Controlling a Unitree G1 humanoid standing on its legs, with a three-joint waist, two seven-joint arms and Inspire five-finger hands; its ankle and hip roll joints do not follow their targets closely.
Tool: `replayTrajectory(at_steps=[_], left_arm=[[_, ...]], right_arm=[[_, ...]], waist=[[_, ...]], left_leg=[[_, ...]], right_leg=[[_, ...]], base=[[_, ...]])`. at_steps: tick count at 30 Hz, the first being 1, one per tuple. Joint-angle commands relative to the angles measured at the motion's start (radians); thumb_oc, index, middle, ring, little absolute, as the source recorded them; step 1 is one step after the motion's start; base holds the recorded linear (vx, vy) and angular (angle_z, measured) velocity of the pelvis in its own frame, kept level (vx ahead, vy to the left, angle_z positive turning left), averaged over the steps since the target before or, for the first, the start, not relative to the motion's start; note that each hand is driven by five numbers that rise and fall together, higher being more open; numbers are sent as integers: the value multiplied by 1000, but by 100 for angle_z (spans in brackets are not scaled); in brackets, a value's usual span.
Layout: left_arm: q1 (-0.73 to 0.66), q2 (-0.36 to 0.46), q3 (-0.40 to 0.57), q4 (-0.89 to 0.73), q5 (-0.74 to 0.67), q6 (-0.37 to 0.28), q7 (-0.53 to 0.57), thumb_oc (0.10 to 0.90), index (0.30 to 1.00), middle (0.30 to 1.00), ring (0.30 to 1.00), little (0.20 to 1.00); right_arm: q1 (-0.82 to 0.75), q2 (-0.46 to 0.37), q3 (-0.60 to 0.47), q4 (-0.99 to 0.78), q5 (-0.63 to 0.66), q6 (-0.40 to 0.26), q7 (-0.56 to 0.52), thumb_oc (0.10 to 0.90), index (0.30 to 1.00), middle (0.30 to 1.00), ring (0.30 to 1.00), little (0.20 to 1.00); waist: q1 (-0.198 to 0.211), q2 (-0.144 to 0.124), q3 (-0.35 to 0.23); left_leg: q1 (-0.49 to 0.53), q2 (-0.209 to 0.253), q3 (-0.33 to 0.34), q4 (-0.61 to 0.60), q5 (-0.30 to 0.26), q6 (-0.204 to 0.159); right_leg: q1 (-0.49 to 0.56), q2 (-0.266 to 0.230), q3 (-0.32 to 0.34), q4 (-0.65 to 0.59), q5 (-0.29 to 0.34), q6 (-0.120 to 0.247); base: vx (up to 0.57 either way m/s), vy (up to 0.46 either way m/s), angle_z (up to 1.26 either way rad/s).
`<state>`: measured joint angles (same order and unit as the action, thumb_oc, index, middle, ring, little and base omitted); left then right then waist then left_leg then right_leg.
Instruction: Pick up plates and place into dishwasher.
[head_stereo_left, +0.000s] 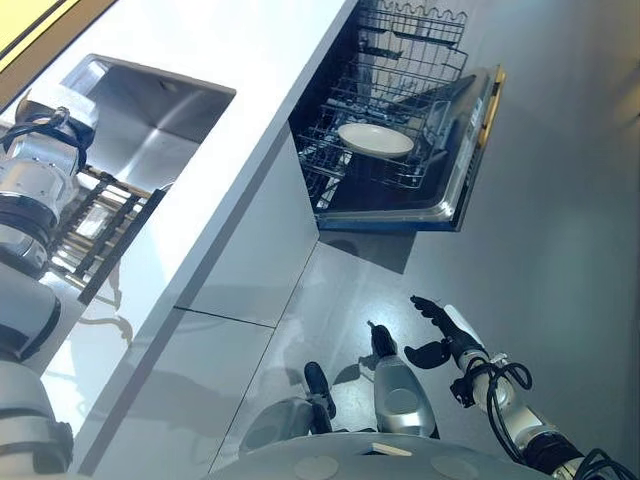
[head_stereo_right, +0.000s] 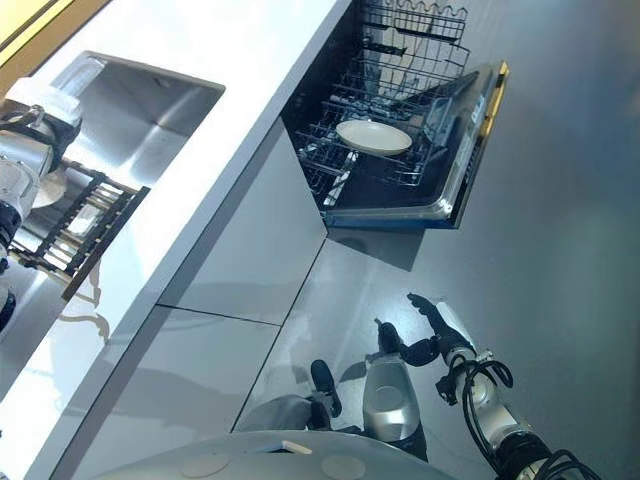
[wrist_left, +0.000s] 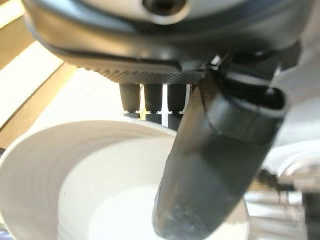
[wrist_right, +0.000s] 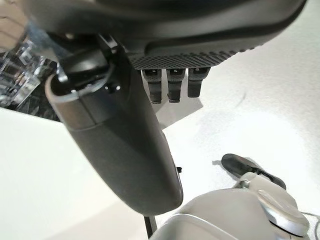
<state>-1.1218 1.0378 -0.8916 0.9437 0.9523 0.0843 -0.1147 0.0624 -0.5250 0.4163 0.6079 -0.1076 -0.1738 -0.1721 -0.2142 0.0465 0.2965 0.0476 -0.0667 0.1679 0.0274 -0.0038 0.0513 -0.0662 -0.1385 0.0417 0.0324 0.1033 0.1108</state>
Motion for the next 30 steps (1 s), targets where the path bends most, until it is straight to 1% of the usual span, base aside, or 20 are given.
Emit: replayTrajectory(at_steps=[1, 2, 3, 4, 6, 7, 8, 10, 13, 14, 15, 17, 18, 20, 21, 23, 24, 27, 28, 30], left_arm=[[-155, 144, 57, -34, -107, 109, 160, 100, 300, 300, 300, 200], [-151, 146, 65, -43, -128, 110, 168, 100, 300, 300, 300, 200], [-146, 162, 77, -85, -203, 127, 189, 100, 300, 300, 300, 200], [-143, 170, 89, -103, -223, 120, 207, 100, 300, 300, 300, 200], [-123, 191, 120, -156, -327, 129, 246, 100, 300, 300, 300, 200], [-109, 203, 148, -197, -359, 122, 268, 100, 300, 300, 300, 200], [-83, 223, 176, -243, -434, 119, 295, 100, 300, 300, 300, 200], [-46, 243, 232, -314, -466, 95, 330, 100, 300, 300, 300, 200], [1, 255, 311, -383, -594, 51, 378, 100, 300, 300, 300, 200], [32, 254, 358, -411, -634, 33, 389, 100, 300, 300, 300, 200], [41, 254, 371, -416, -650, 20, 399, 100, 300, 300, 300, 200], [98, 252, 446, -471, -706, -12, 422, 100, 300, 300, 300, 200], [126, 255, 475, -504, -718, -17, 428, 100, 300, 300, 300, 200], [207, 246, 555, -569, -740, -43, 440, 100, 300, 300, 300, 200], [229, 245, 574, -589, -746, -42, 442, 100, 300, 300, 300, 200], [335, 217, 669, -672, -782, -75, 449, 100, 300, 300, 300, 200], [351, 213, 683, -680, -788, -84, 448, 100, 300, 300, 300, 200], [443, 154, 745, -779, -814, -119, 439, 100, 300, 300, 300, 200], [463, 133, 755, -804, -832, -141, 431, 100, 300, 300, 300, 200], [472, 111, 759, -834, -844, -154, 424, 100, 300, 300, 300, 200]], right_arm=[[-9, -13, 36, -84, 13, -67, -28, 800, 900, 900, 900, 900], [-10, -14, 36, -88, 13, -70, -30, 800, 900, 900, 900, 900], [-15, -16, 37, -114, 27, -68, -37, 800, 900, 900, 900, 900], [-17, -17, 35, -127, 35, -64, -39, 800, 900, 900, 900, 900], [-23, -21, 30, -167, 60, -65, -50, 800, 900, 900, 900, 900], [-24, -21, 21, -192, 75, -70, -58, 800, 900, 900, 900, 900], [-21, -25, 12, -228, 90, -66, -58, 800, 900, 900, 900, 900], [-16, -25, -7, -279, 98, -73, -60, 800, 900, 900, 900, 900], [-16, -25, -32, -346, 111, -85, -53, 800, 900, 900, 900, 900], [-19, -27, -41, -382, 111, -87, -49, 800, 900, 900, 900, 900], [-19, -28, -43, -388, 111, -97, -51, 800, 900, 900, 900, 900], [-34, -37, -64, -476, 131, -98, -44, 800, 900, 900, 900, 900], [-45, -41, -74, -514, 148, -102, -42, 800, 900, 900, 900, 900], [-65, -42, -98, -598, 174, -103, -42, 800, 900, 900, 900, 900], [-70, -43, -103, -615, 177, -105, -44, 800, 900, 900, 900, 900], [-106, -56, -128, -704, 180, -145, -63, 800, 900, 900, 900, 900], [-111, -59, -128, -711, 176, -159, -68, 800, 900, 900, 900, 900], [-191, -86, -143, -813, 168, -155, -108, 800, 900, 900, 900, 900], [-223, -93, -146, -833, 164, -162, -129, 800, 900, 900, 900, 900], [-257, -92, -154, -853, 156, -174, -151, 800, 900, 900, 900, 900]], waist=[[21, 20, -176], [23, 19, -178], [34, 16, -186], [40, 13, -190], [52, 9, -199], [61, 5, -203], [66, 5, -208], [75, 3, -216], [86, 1, -226], [90, 1, -229], [91, 1, -230], [99, 1, -235], [104, 1, -237], [114, -2, -237], [116, -2, -237], [130, -3, -238], [131, -2, -238], [149, -2, -240], [154, -2, -241], [160, -2, -243]], left_leg=[[50, -16, -14, -26, -101, -8], [52, -16, -15, -28, -101, -8], [56, -12, -19, -32, -99, -11], [57, -10, -21, -33, -98, -13], [60, -5, -24, -37, -95, -18], [63, -2, -28, -41, -92, -20], [67, 0, -29, -47, -89, -22], [71, 4, -34, -57, -83, -25], [76, 9, -37, -65, -79, -28], [79, 12, -37, -68, -78, -28], [80, 12, -37, -69, -78, -29], [85, 17, -39, -74, -74, -31], [87, 18, -39, -76, -74, -32], [89, 20, -43, -79, -71, -33], [89, 21, -43, -79, -71, -33], [88, 24, -45, -80, -68, -35], [88, 24, -45, -80, -68, -35], [90, 26, -49, -84, -64, -37], [92, 28, -51, -87, -62, -38], [93, 28, -53, -89, -60, -38]], right_leg=[[-16, 59, -1, 14, -35, 56], [-12, 60, -3, 12, -35, 55], [5, 63, -12, 1, -38, 51], [12, 64, -16, -4, -40, 49], [30, 67, -25, -16, -43, 43], [40, 70, -31, -22, -46, 39], [50, 72, -38, -30, -48, 36], [63, 75, -46, -40, -53, 32], [76, 79, -56, -47, -59, 28], [82, 80, -59, -49, -62, 26], [83, 80, -60, -50, -63, 25], [92, 82, -64, -54, -68, 22], [97, 82, -67, -56, -70, 21], [103, 83, -68, -60, -72, 18], [104, 83, -69, -60, -73, 18], [108, 81, -74, -61, -75, 15], [109, 81, -75, -61, -76, 15], [119, 80, -83, -63, -80, 11], [123, 80, -86, -63, -81, 9], [126, 81, -88, -62, -83, 8]], base=[[-72, -75, 16], [-79, -82, 11], [-62, -63, 10], [-73, -75, 12], [-66, -61, 13], [-76, -61, 12], [-75, -60, 11], [-62, -53, 12], [-53, -39, 9], [-46, -32, 6], [-47, -23, 7], [-60, -14, 10], [-64, -12, 6], [-46, -7, 2], [-51, -4, 3], [-57, 1, 5], [-49, 6, 4], [-48, 17, 2], [-39, 18, 3], [-29, 13, 5]])
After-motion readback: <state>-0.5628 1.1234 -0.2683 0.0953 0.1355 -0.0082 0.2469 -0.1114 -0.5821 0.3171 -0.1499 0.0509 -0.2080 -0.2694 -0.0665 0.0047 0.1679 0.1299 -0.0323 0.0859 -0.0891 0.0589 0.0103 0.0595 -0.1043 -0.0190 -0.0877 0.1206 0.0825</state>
